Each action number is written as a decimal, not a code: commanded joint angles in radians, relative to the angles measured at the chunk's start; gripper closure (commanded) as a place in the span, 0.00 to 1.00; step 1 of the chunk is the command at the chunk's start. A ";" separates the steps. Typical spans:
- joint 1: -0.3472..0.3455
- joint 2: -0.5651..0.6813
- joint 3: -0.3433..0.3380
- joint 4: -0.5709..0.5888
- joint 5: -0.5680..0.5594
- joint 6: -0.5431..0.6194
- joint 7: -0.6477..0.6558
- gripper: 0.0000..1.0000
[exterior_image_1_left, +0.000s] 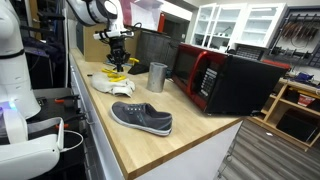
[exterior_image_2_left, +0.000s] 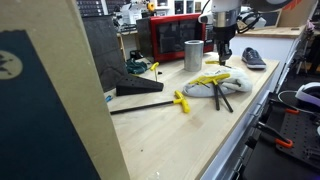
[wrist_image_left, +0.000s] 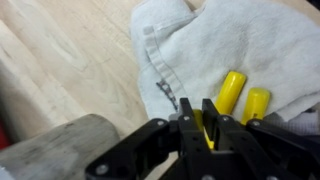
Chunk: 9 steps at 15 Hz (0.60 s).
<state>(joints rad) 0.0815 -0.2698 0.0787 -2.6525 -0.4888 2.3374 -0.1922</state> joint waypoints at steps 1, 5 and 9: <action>0.004 -0.006 -0.007 -0.036 0.024 -0.030 -0.088 0.96; -0.025 -0.003 -0.016 -0.040 0.001 -0.063 -0.074 0.96; -0.041 0.021 -0.050 -0.024 0.038 -0.098 -0.097 0.96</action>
<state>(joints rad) 0.0497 -0.2639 0.0525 -2.6937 -0.4855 2.2745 -0.2358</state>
